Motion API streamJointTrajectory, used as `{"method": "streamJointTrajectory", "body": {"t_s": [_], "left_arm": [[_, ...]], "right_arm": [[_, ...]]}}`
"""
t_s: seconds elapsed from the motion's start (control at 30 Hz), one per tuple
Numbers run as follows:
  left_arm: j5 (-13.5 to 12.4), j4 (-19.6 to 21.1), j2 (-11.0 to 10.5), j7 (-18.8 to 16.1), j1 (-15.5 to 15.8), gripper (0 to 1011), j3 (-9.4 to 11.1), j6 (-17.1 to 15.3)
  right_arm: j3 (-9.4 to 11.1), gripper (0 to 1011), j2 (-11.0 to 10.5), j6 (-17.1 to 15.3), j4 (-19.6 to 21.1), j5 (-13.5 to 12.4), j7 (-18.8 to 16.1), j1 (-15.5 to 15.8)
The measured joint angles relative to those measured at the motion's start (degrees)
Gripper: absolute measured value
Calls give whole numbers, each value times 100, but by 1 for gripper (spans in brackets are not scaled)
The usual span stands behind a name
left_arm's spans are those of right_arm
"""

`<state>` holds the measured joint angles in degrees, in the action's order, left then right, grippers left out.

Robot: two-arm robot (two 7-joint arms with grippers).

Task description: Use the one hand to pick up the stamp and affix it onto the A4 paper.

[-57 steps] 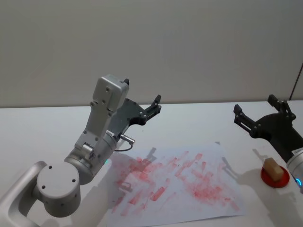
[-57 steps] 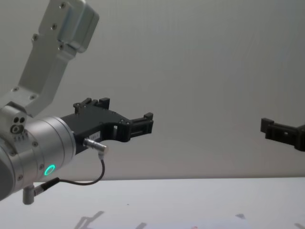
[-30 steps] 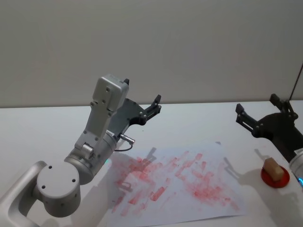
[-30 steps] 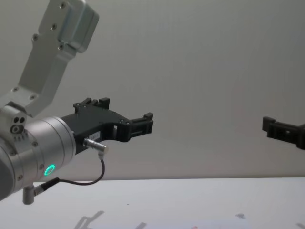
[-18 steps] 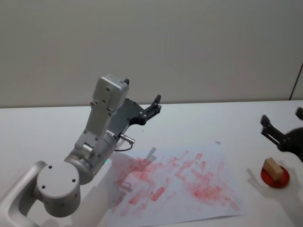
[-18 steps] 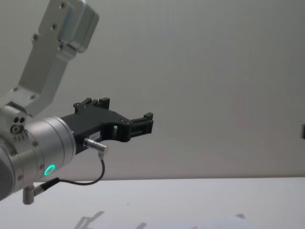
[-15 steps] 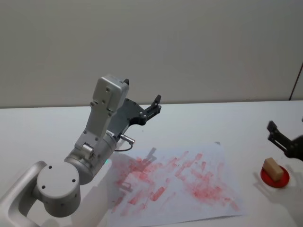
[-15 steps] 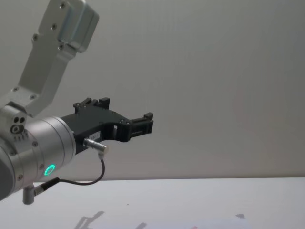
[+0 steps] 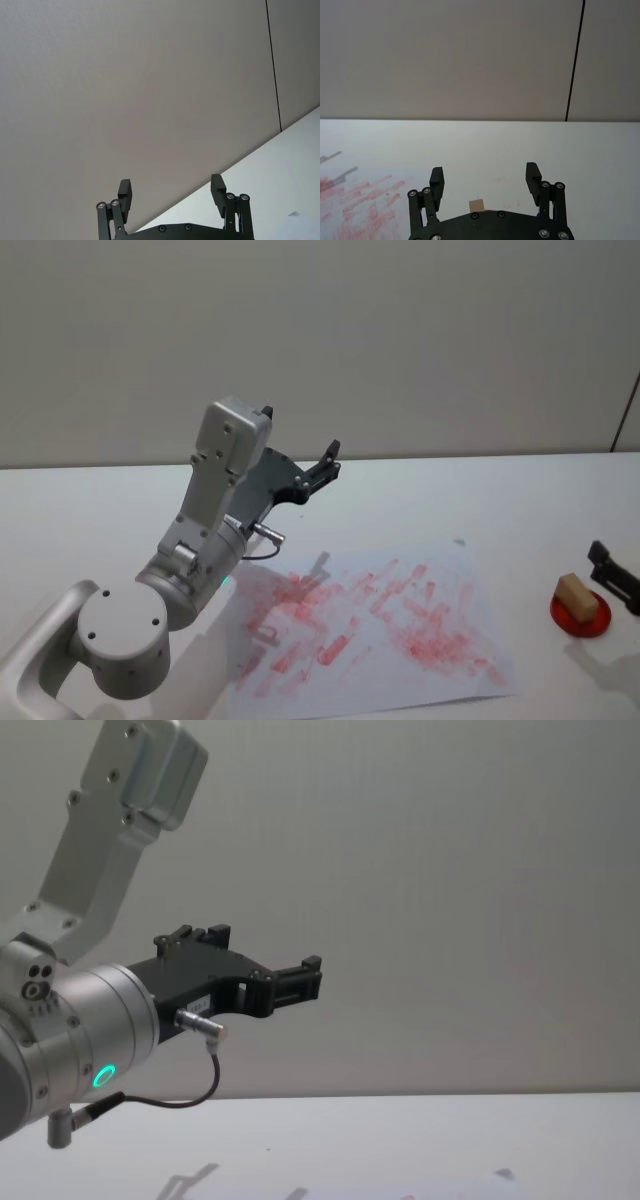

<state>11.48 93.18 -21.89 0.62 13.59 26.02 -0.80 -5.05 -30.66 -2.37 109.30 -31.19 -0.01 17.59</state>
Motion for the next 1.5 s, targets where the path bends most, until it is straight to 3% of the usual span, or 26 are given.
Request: {"method": "streamJointTrajectory", "body": {"t_s": [0.6, 1.17, 1.5], "left_arm": [[0, 0, 0, 0, 0, 1001, 0, 0], [0, 0, 0, 0, 0, 1001, 0, 0], [0, 0, 0, 0, 0, 1001, 0, 0]], "right_arm": [[-87, 1001, 19, -897, -413, -14, -339, -217], [-308, 1001, 261, -1337, -886, 417, -689, -705], [-377, 755, 348, -1424, -1020, 577, -777, -859]]}}
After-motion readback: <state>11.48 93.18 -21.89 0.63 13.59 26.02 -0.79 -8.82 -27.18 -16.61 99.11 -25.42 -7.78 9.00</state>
